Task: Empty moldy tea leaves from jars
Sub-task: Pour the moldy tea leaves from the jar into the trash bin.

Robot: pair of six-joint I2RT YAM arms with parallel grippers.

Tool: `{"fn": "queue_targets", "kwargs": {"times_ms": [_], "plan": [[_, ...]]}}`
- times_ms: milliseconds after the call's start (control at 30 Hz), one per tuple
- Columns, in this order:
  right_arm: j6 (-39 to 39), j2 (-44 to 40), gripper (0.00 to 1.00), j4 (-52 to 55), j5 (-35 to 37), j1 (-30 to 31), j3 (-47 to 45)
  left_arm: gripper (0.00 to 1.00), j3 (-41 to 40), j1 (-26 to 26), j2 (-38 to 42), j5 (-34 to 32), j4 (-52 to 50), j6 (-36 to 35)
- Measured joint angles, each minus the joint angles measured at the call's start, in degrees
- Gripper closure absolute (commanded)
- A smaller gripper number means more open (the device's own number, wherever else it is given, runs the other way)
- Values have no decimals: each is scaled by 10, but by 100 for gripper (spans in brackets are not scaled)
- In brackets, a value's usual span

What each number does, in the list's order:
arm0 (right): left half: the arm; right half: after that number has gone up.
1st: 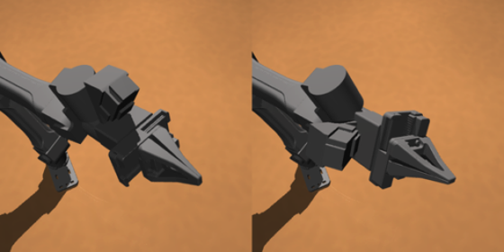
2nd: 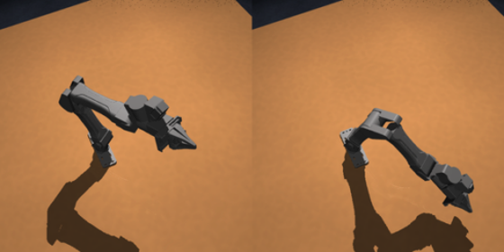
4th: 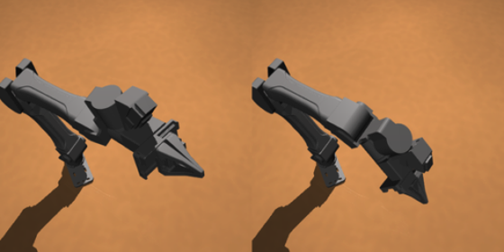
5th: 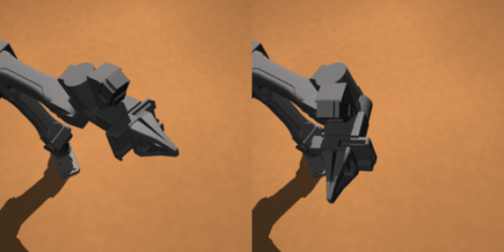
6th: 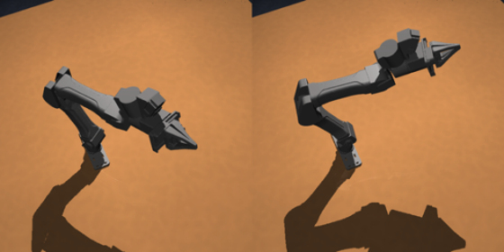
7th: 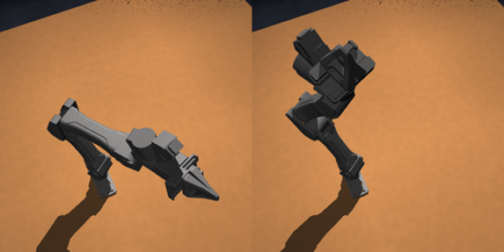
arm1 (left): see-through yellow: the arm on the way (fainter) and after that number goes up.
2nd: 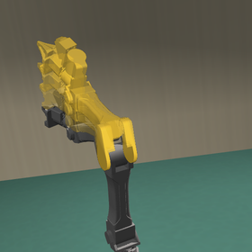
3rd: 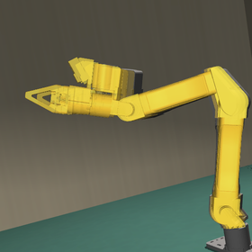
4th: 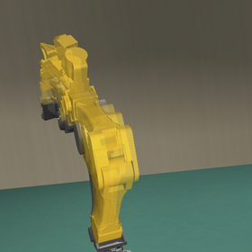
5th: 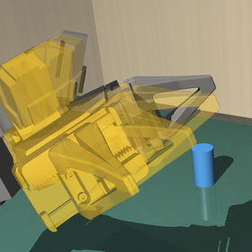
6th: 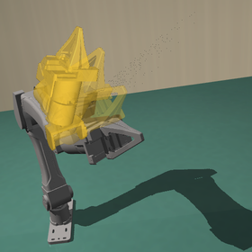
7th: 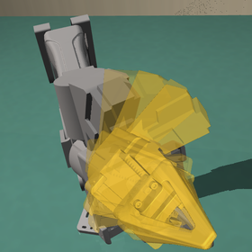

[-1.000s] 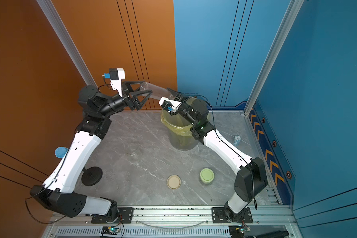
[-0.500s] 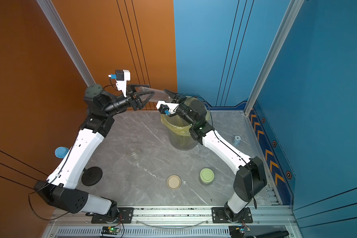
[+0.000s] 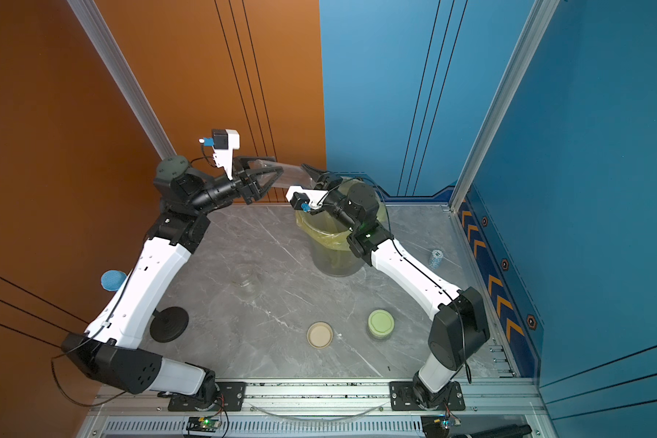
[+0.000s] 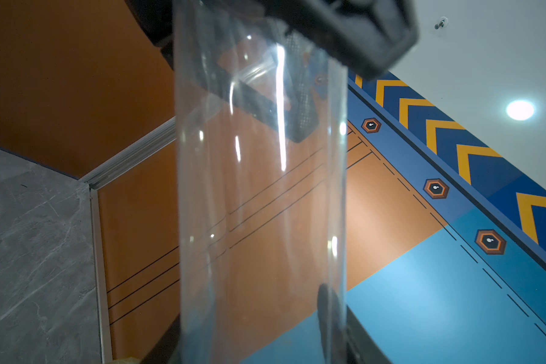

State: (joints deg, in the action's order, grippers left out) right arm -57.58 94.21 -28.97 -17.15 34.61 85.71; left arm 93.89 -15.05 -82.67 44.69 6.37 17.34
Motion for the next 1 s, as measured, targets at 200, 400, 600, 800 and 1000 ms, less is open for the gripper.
{"fn": "queue_targets", "kwargs": {"times_ms": [200, 400, 600, 800, 1000], "plan": [[-16, 0, 74, 5, 4, 4, 3, 23, -1, 2, 6, 0, -11, -7], [-43, 0, 76, 17, 4, 6, 3, 20, -12, 18, 27, 21, -34, 0], [-72, -3, 76, 25, -22, 7, 3, 19, -42, 30, 67, 40, -60, 2], [-107, -11, 77, 52, -41, 6, 6, 19, -45, 35, 82, 63, -104, -7], [-128, -11, 77, 87, -52, -2, 24, 18, -42, 37, 82, 58, -167, -39]]}}
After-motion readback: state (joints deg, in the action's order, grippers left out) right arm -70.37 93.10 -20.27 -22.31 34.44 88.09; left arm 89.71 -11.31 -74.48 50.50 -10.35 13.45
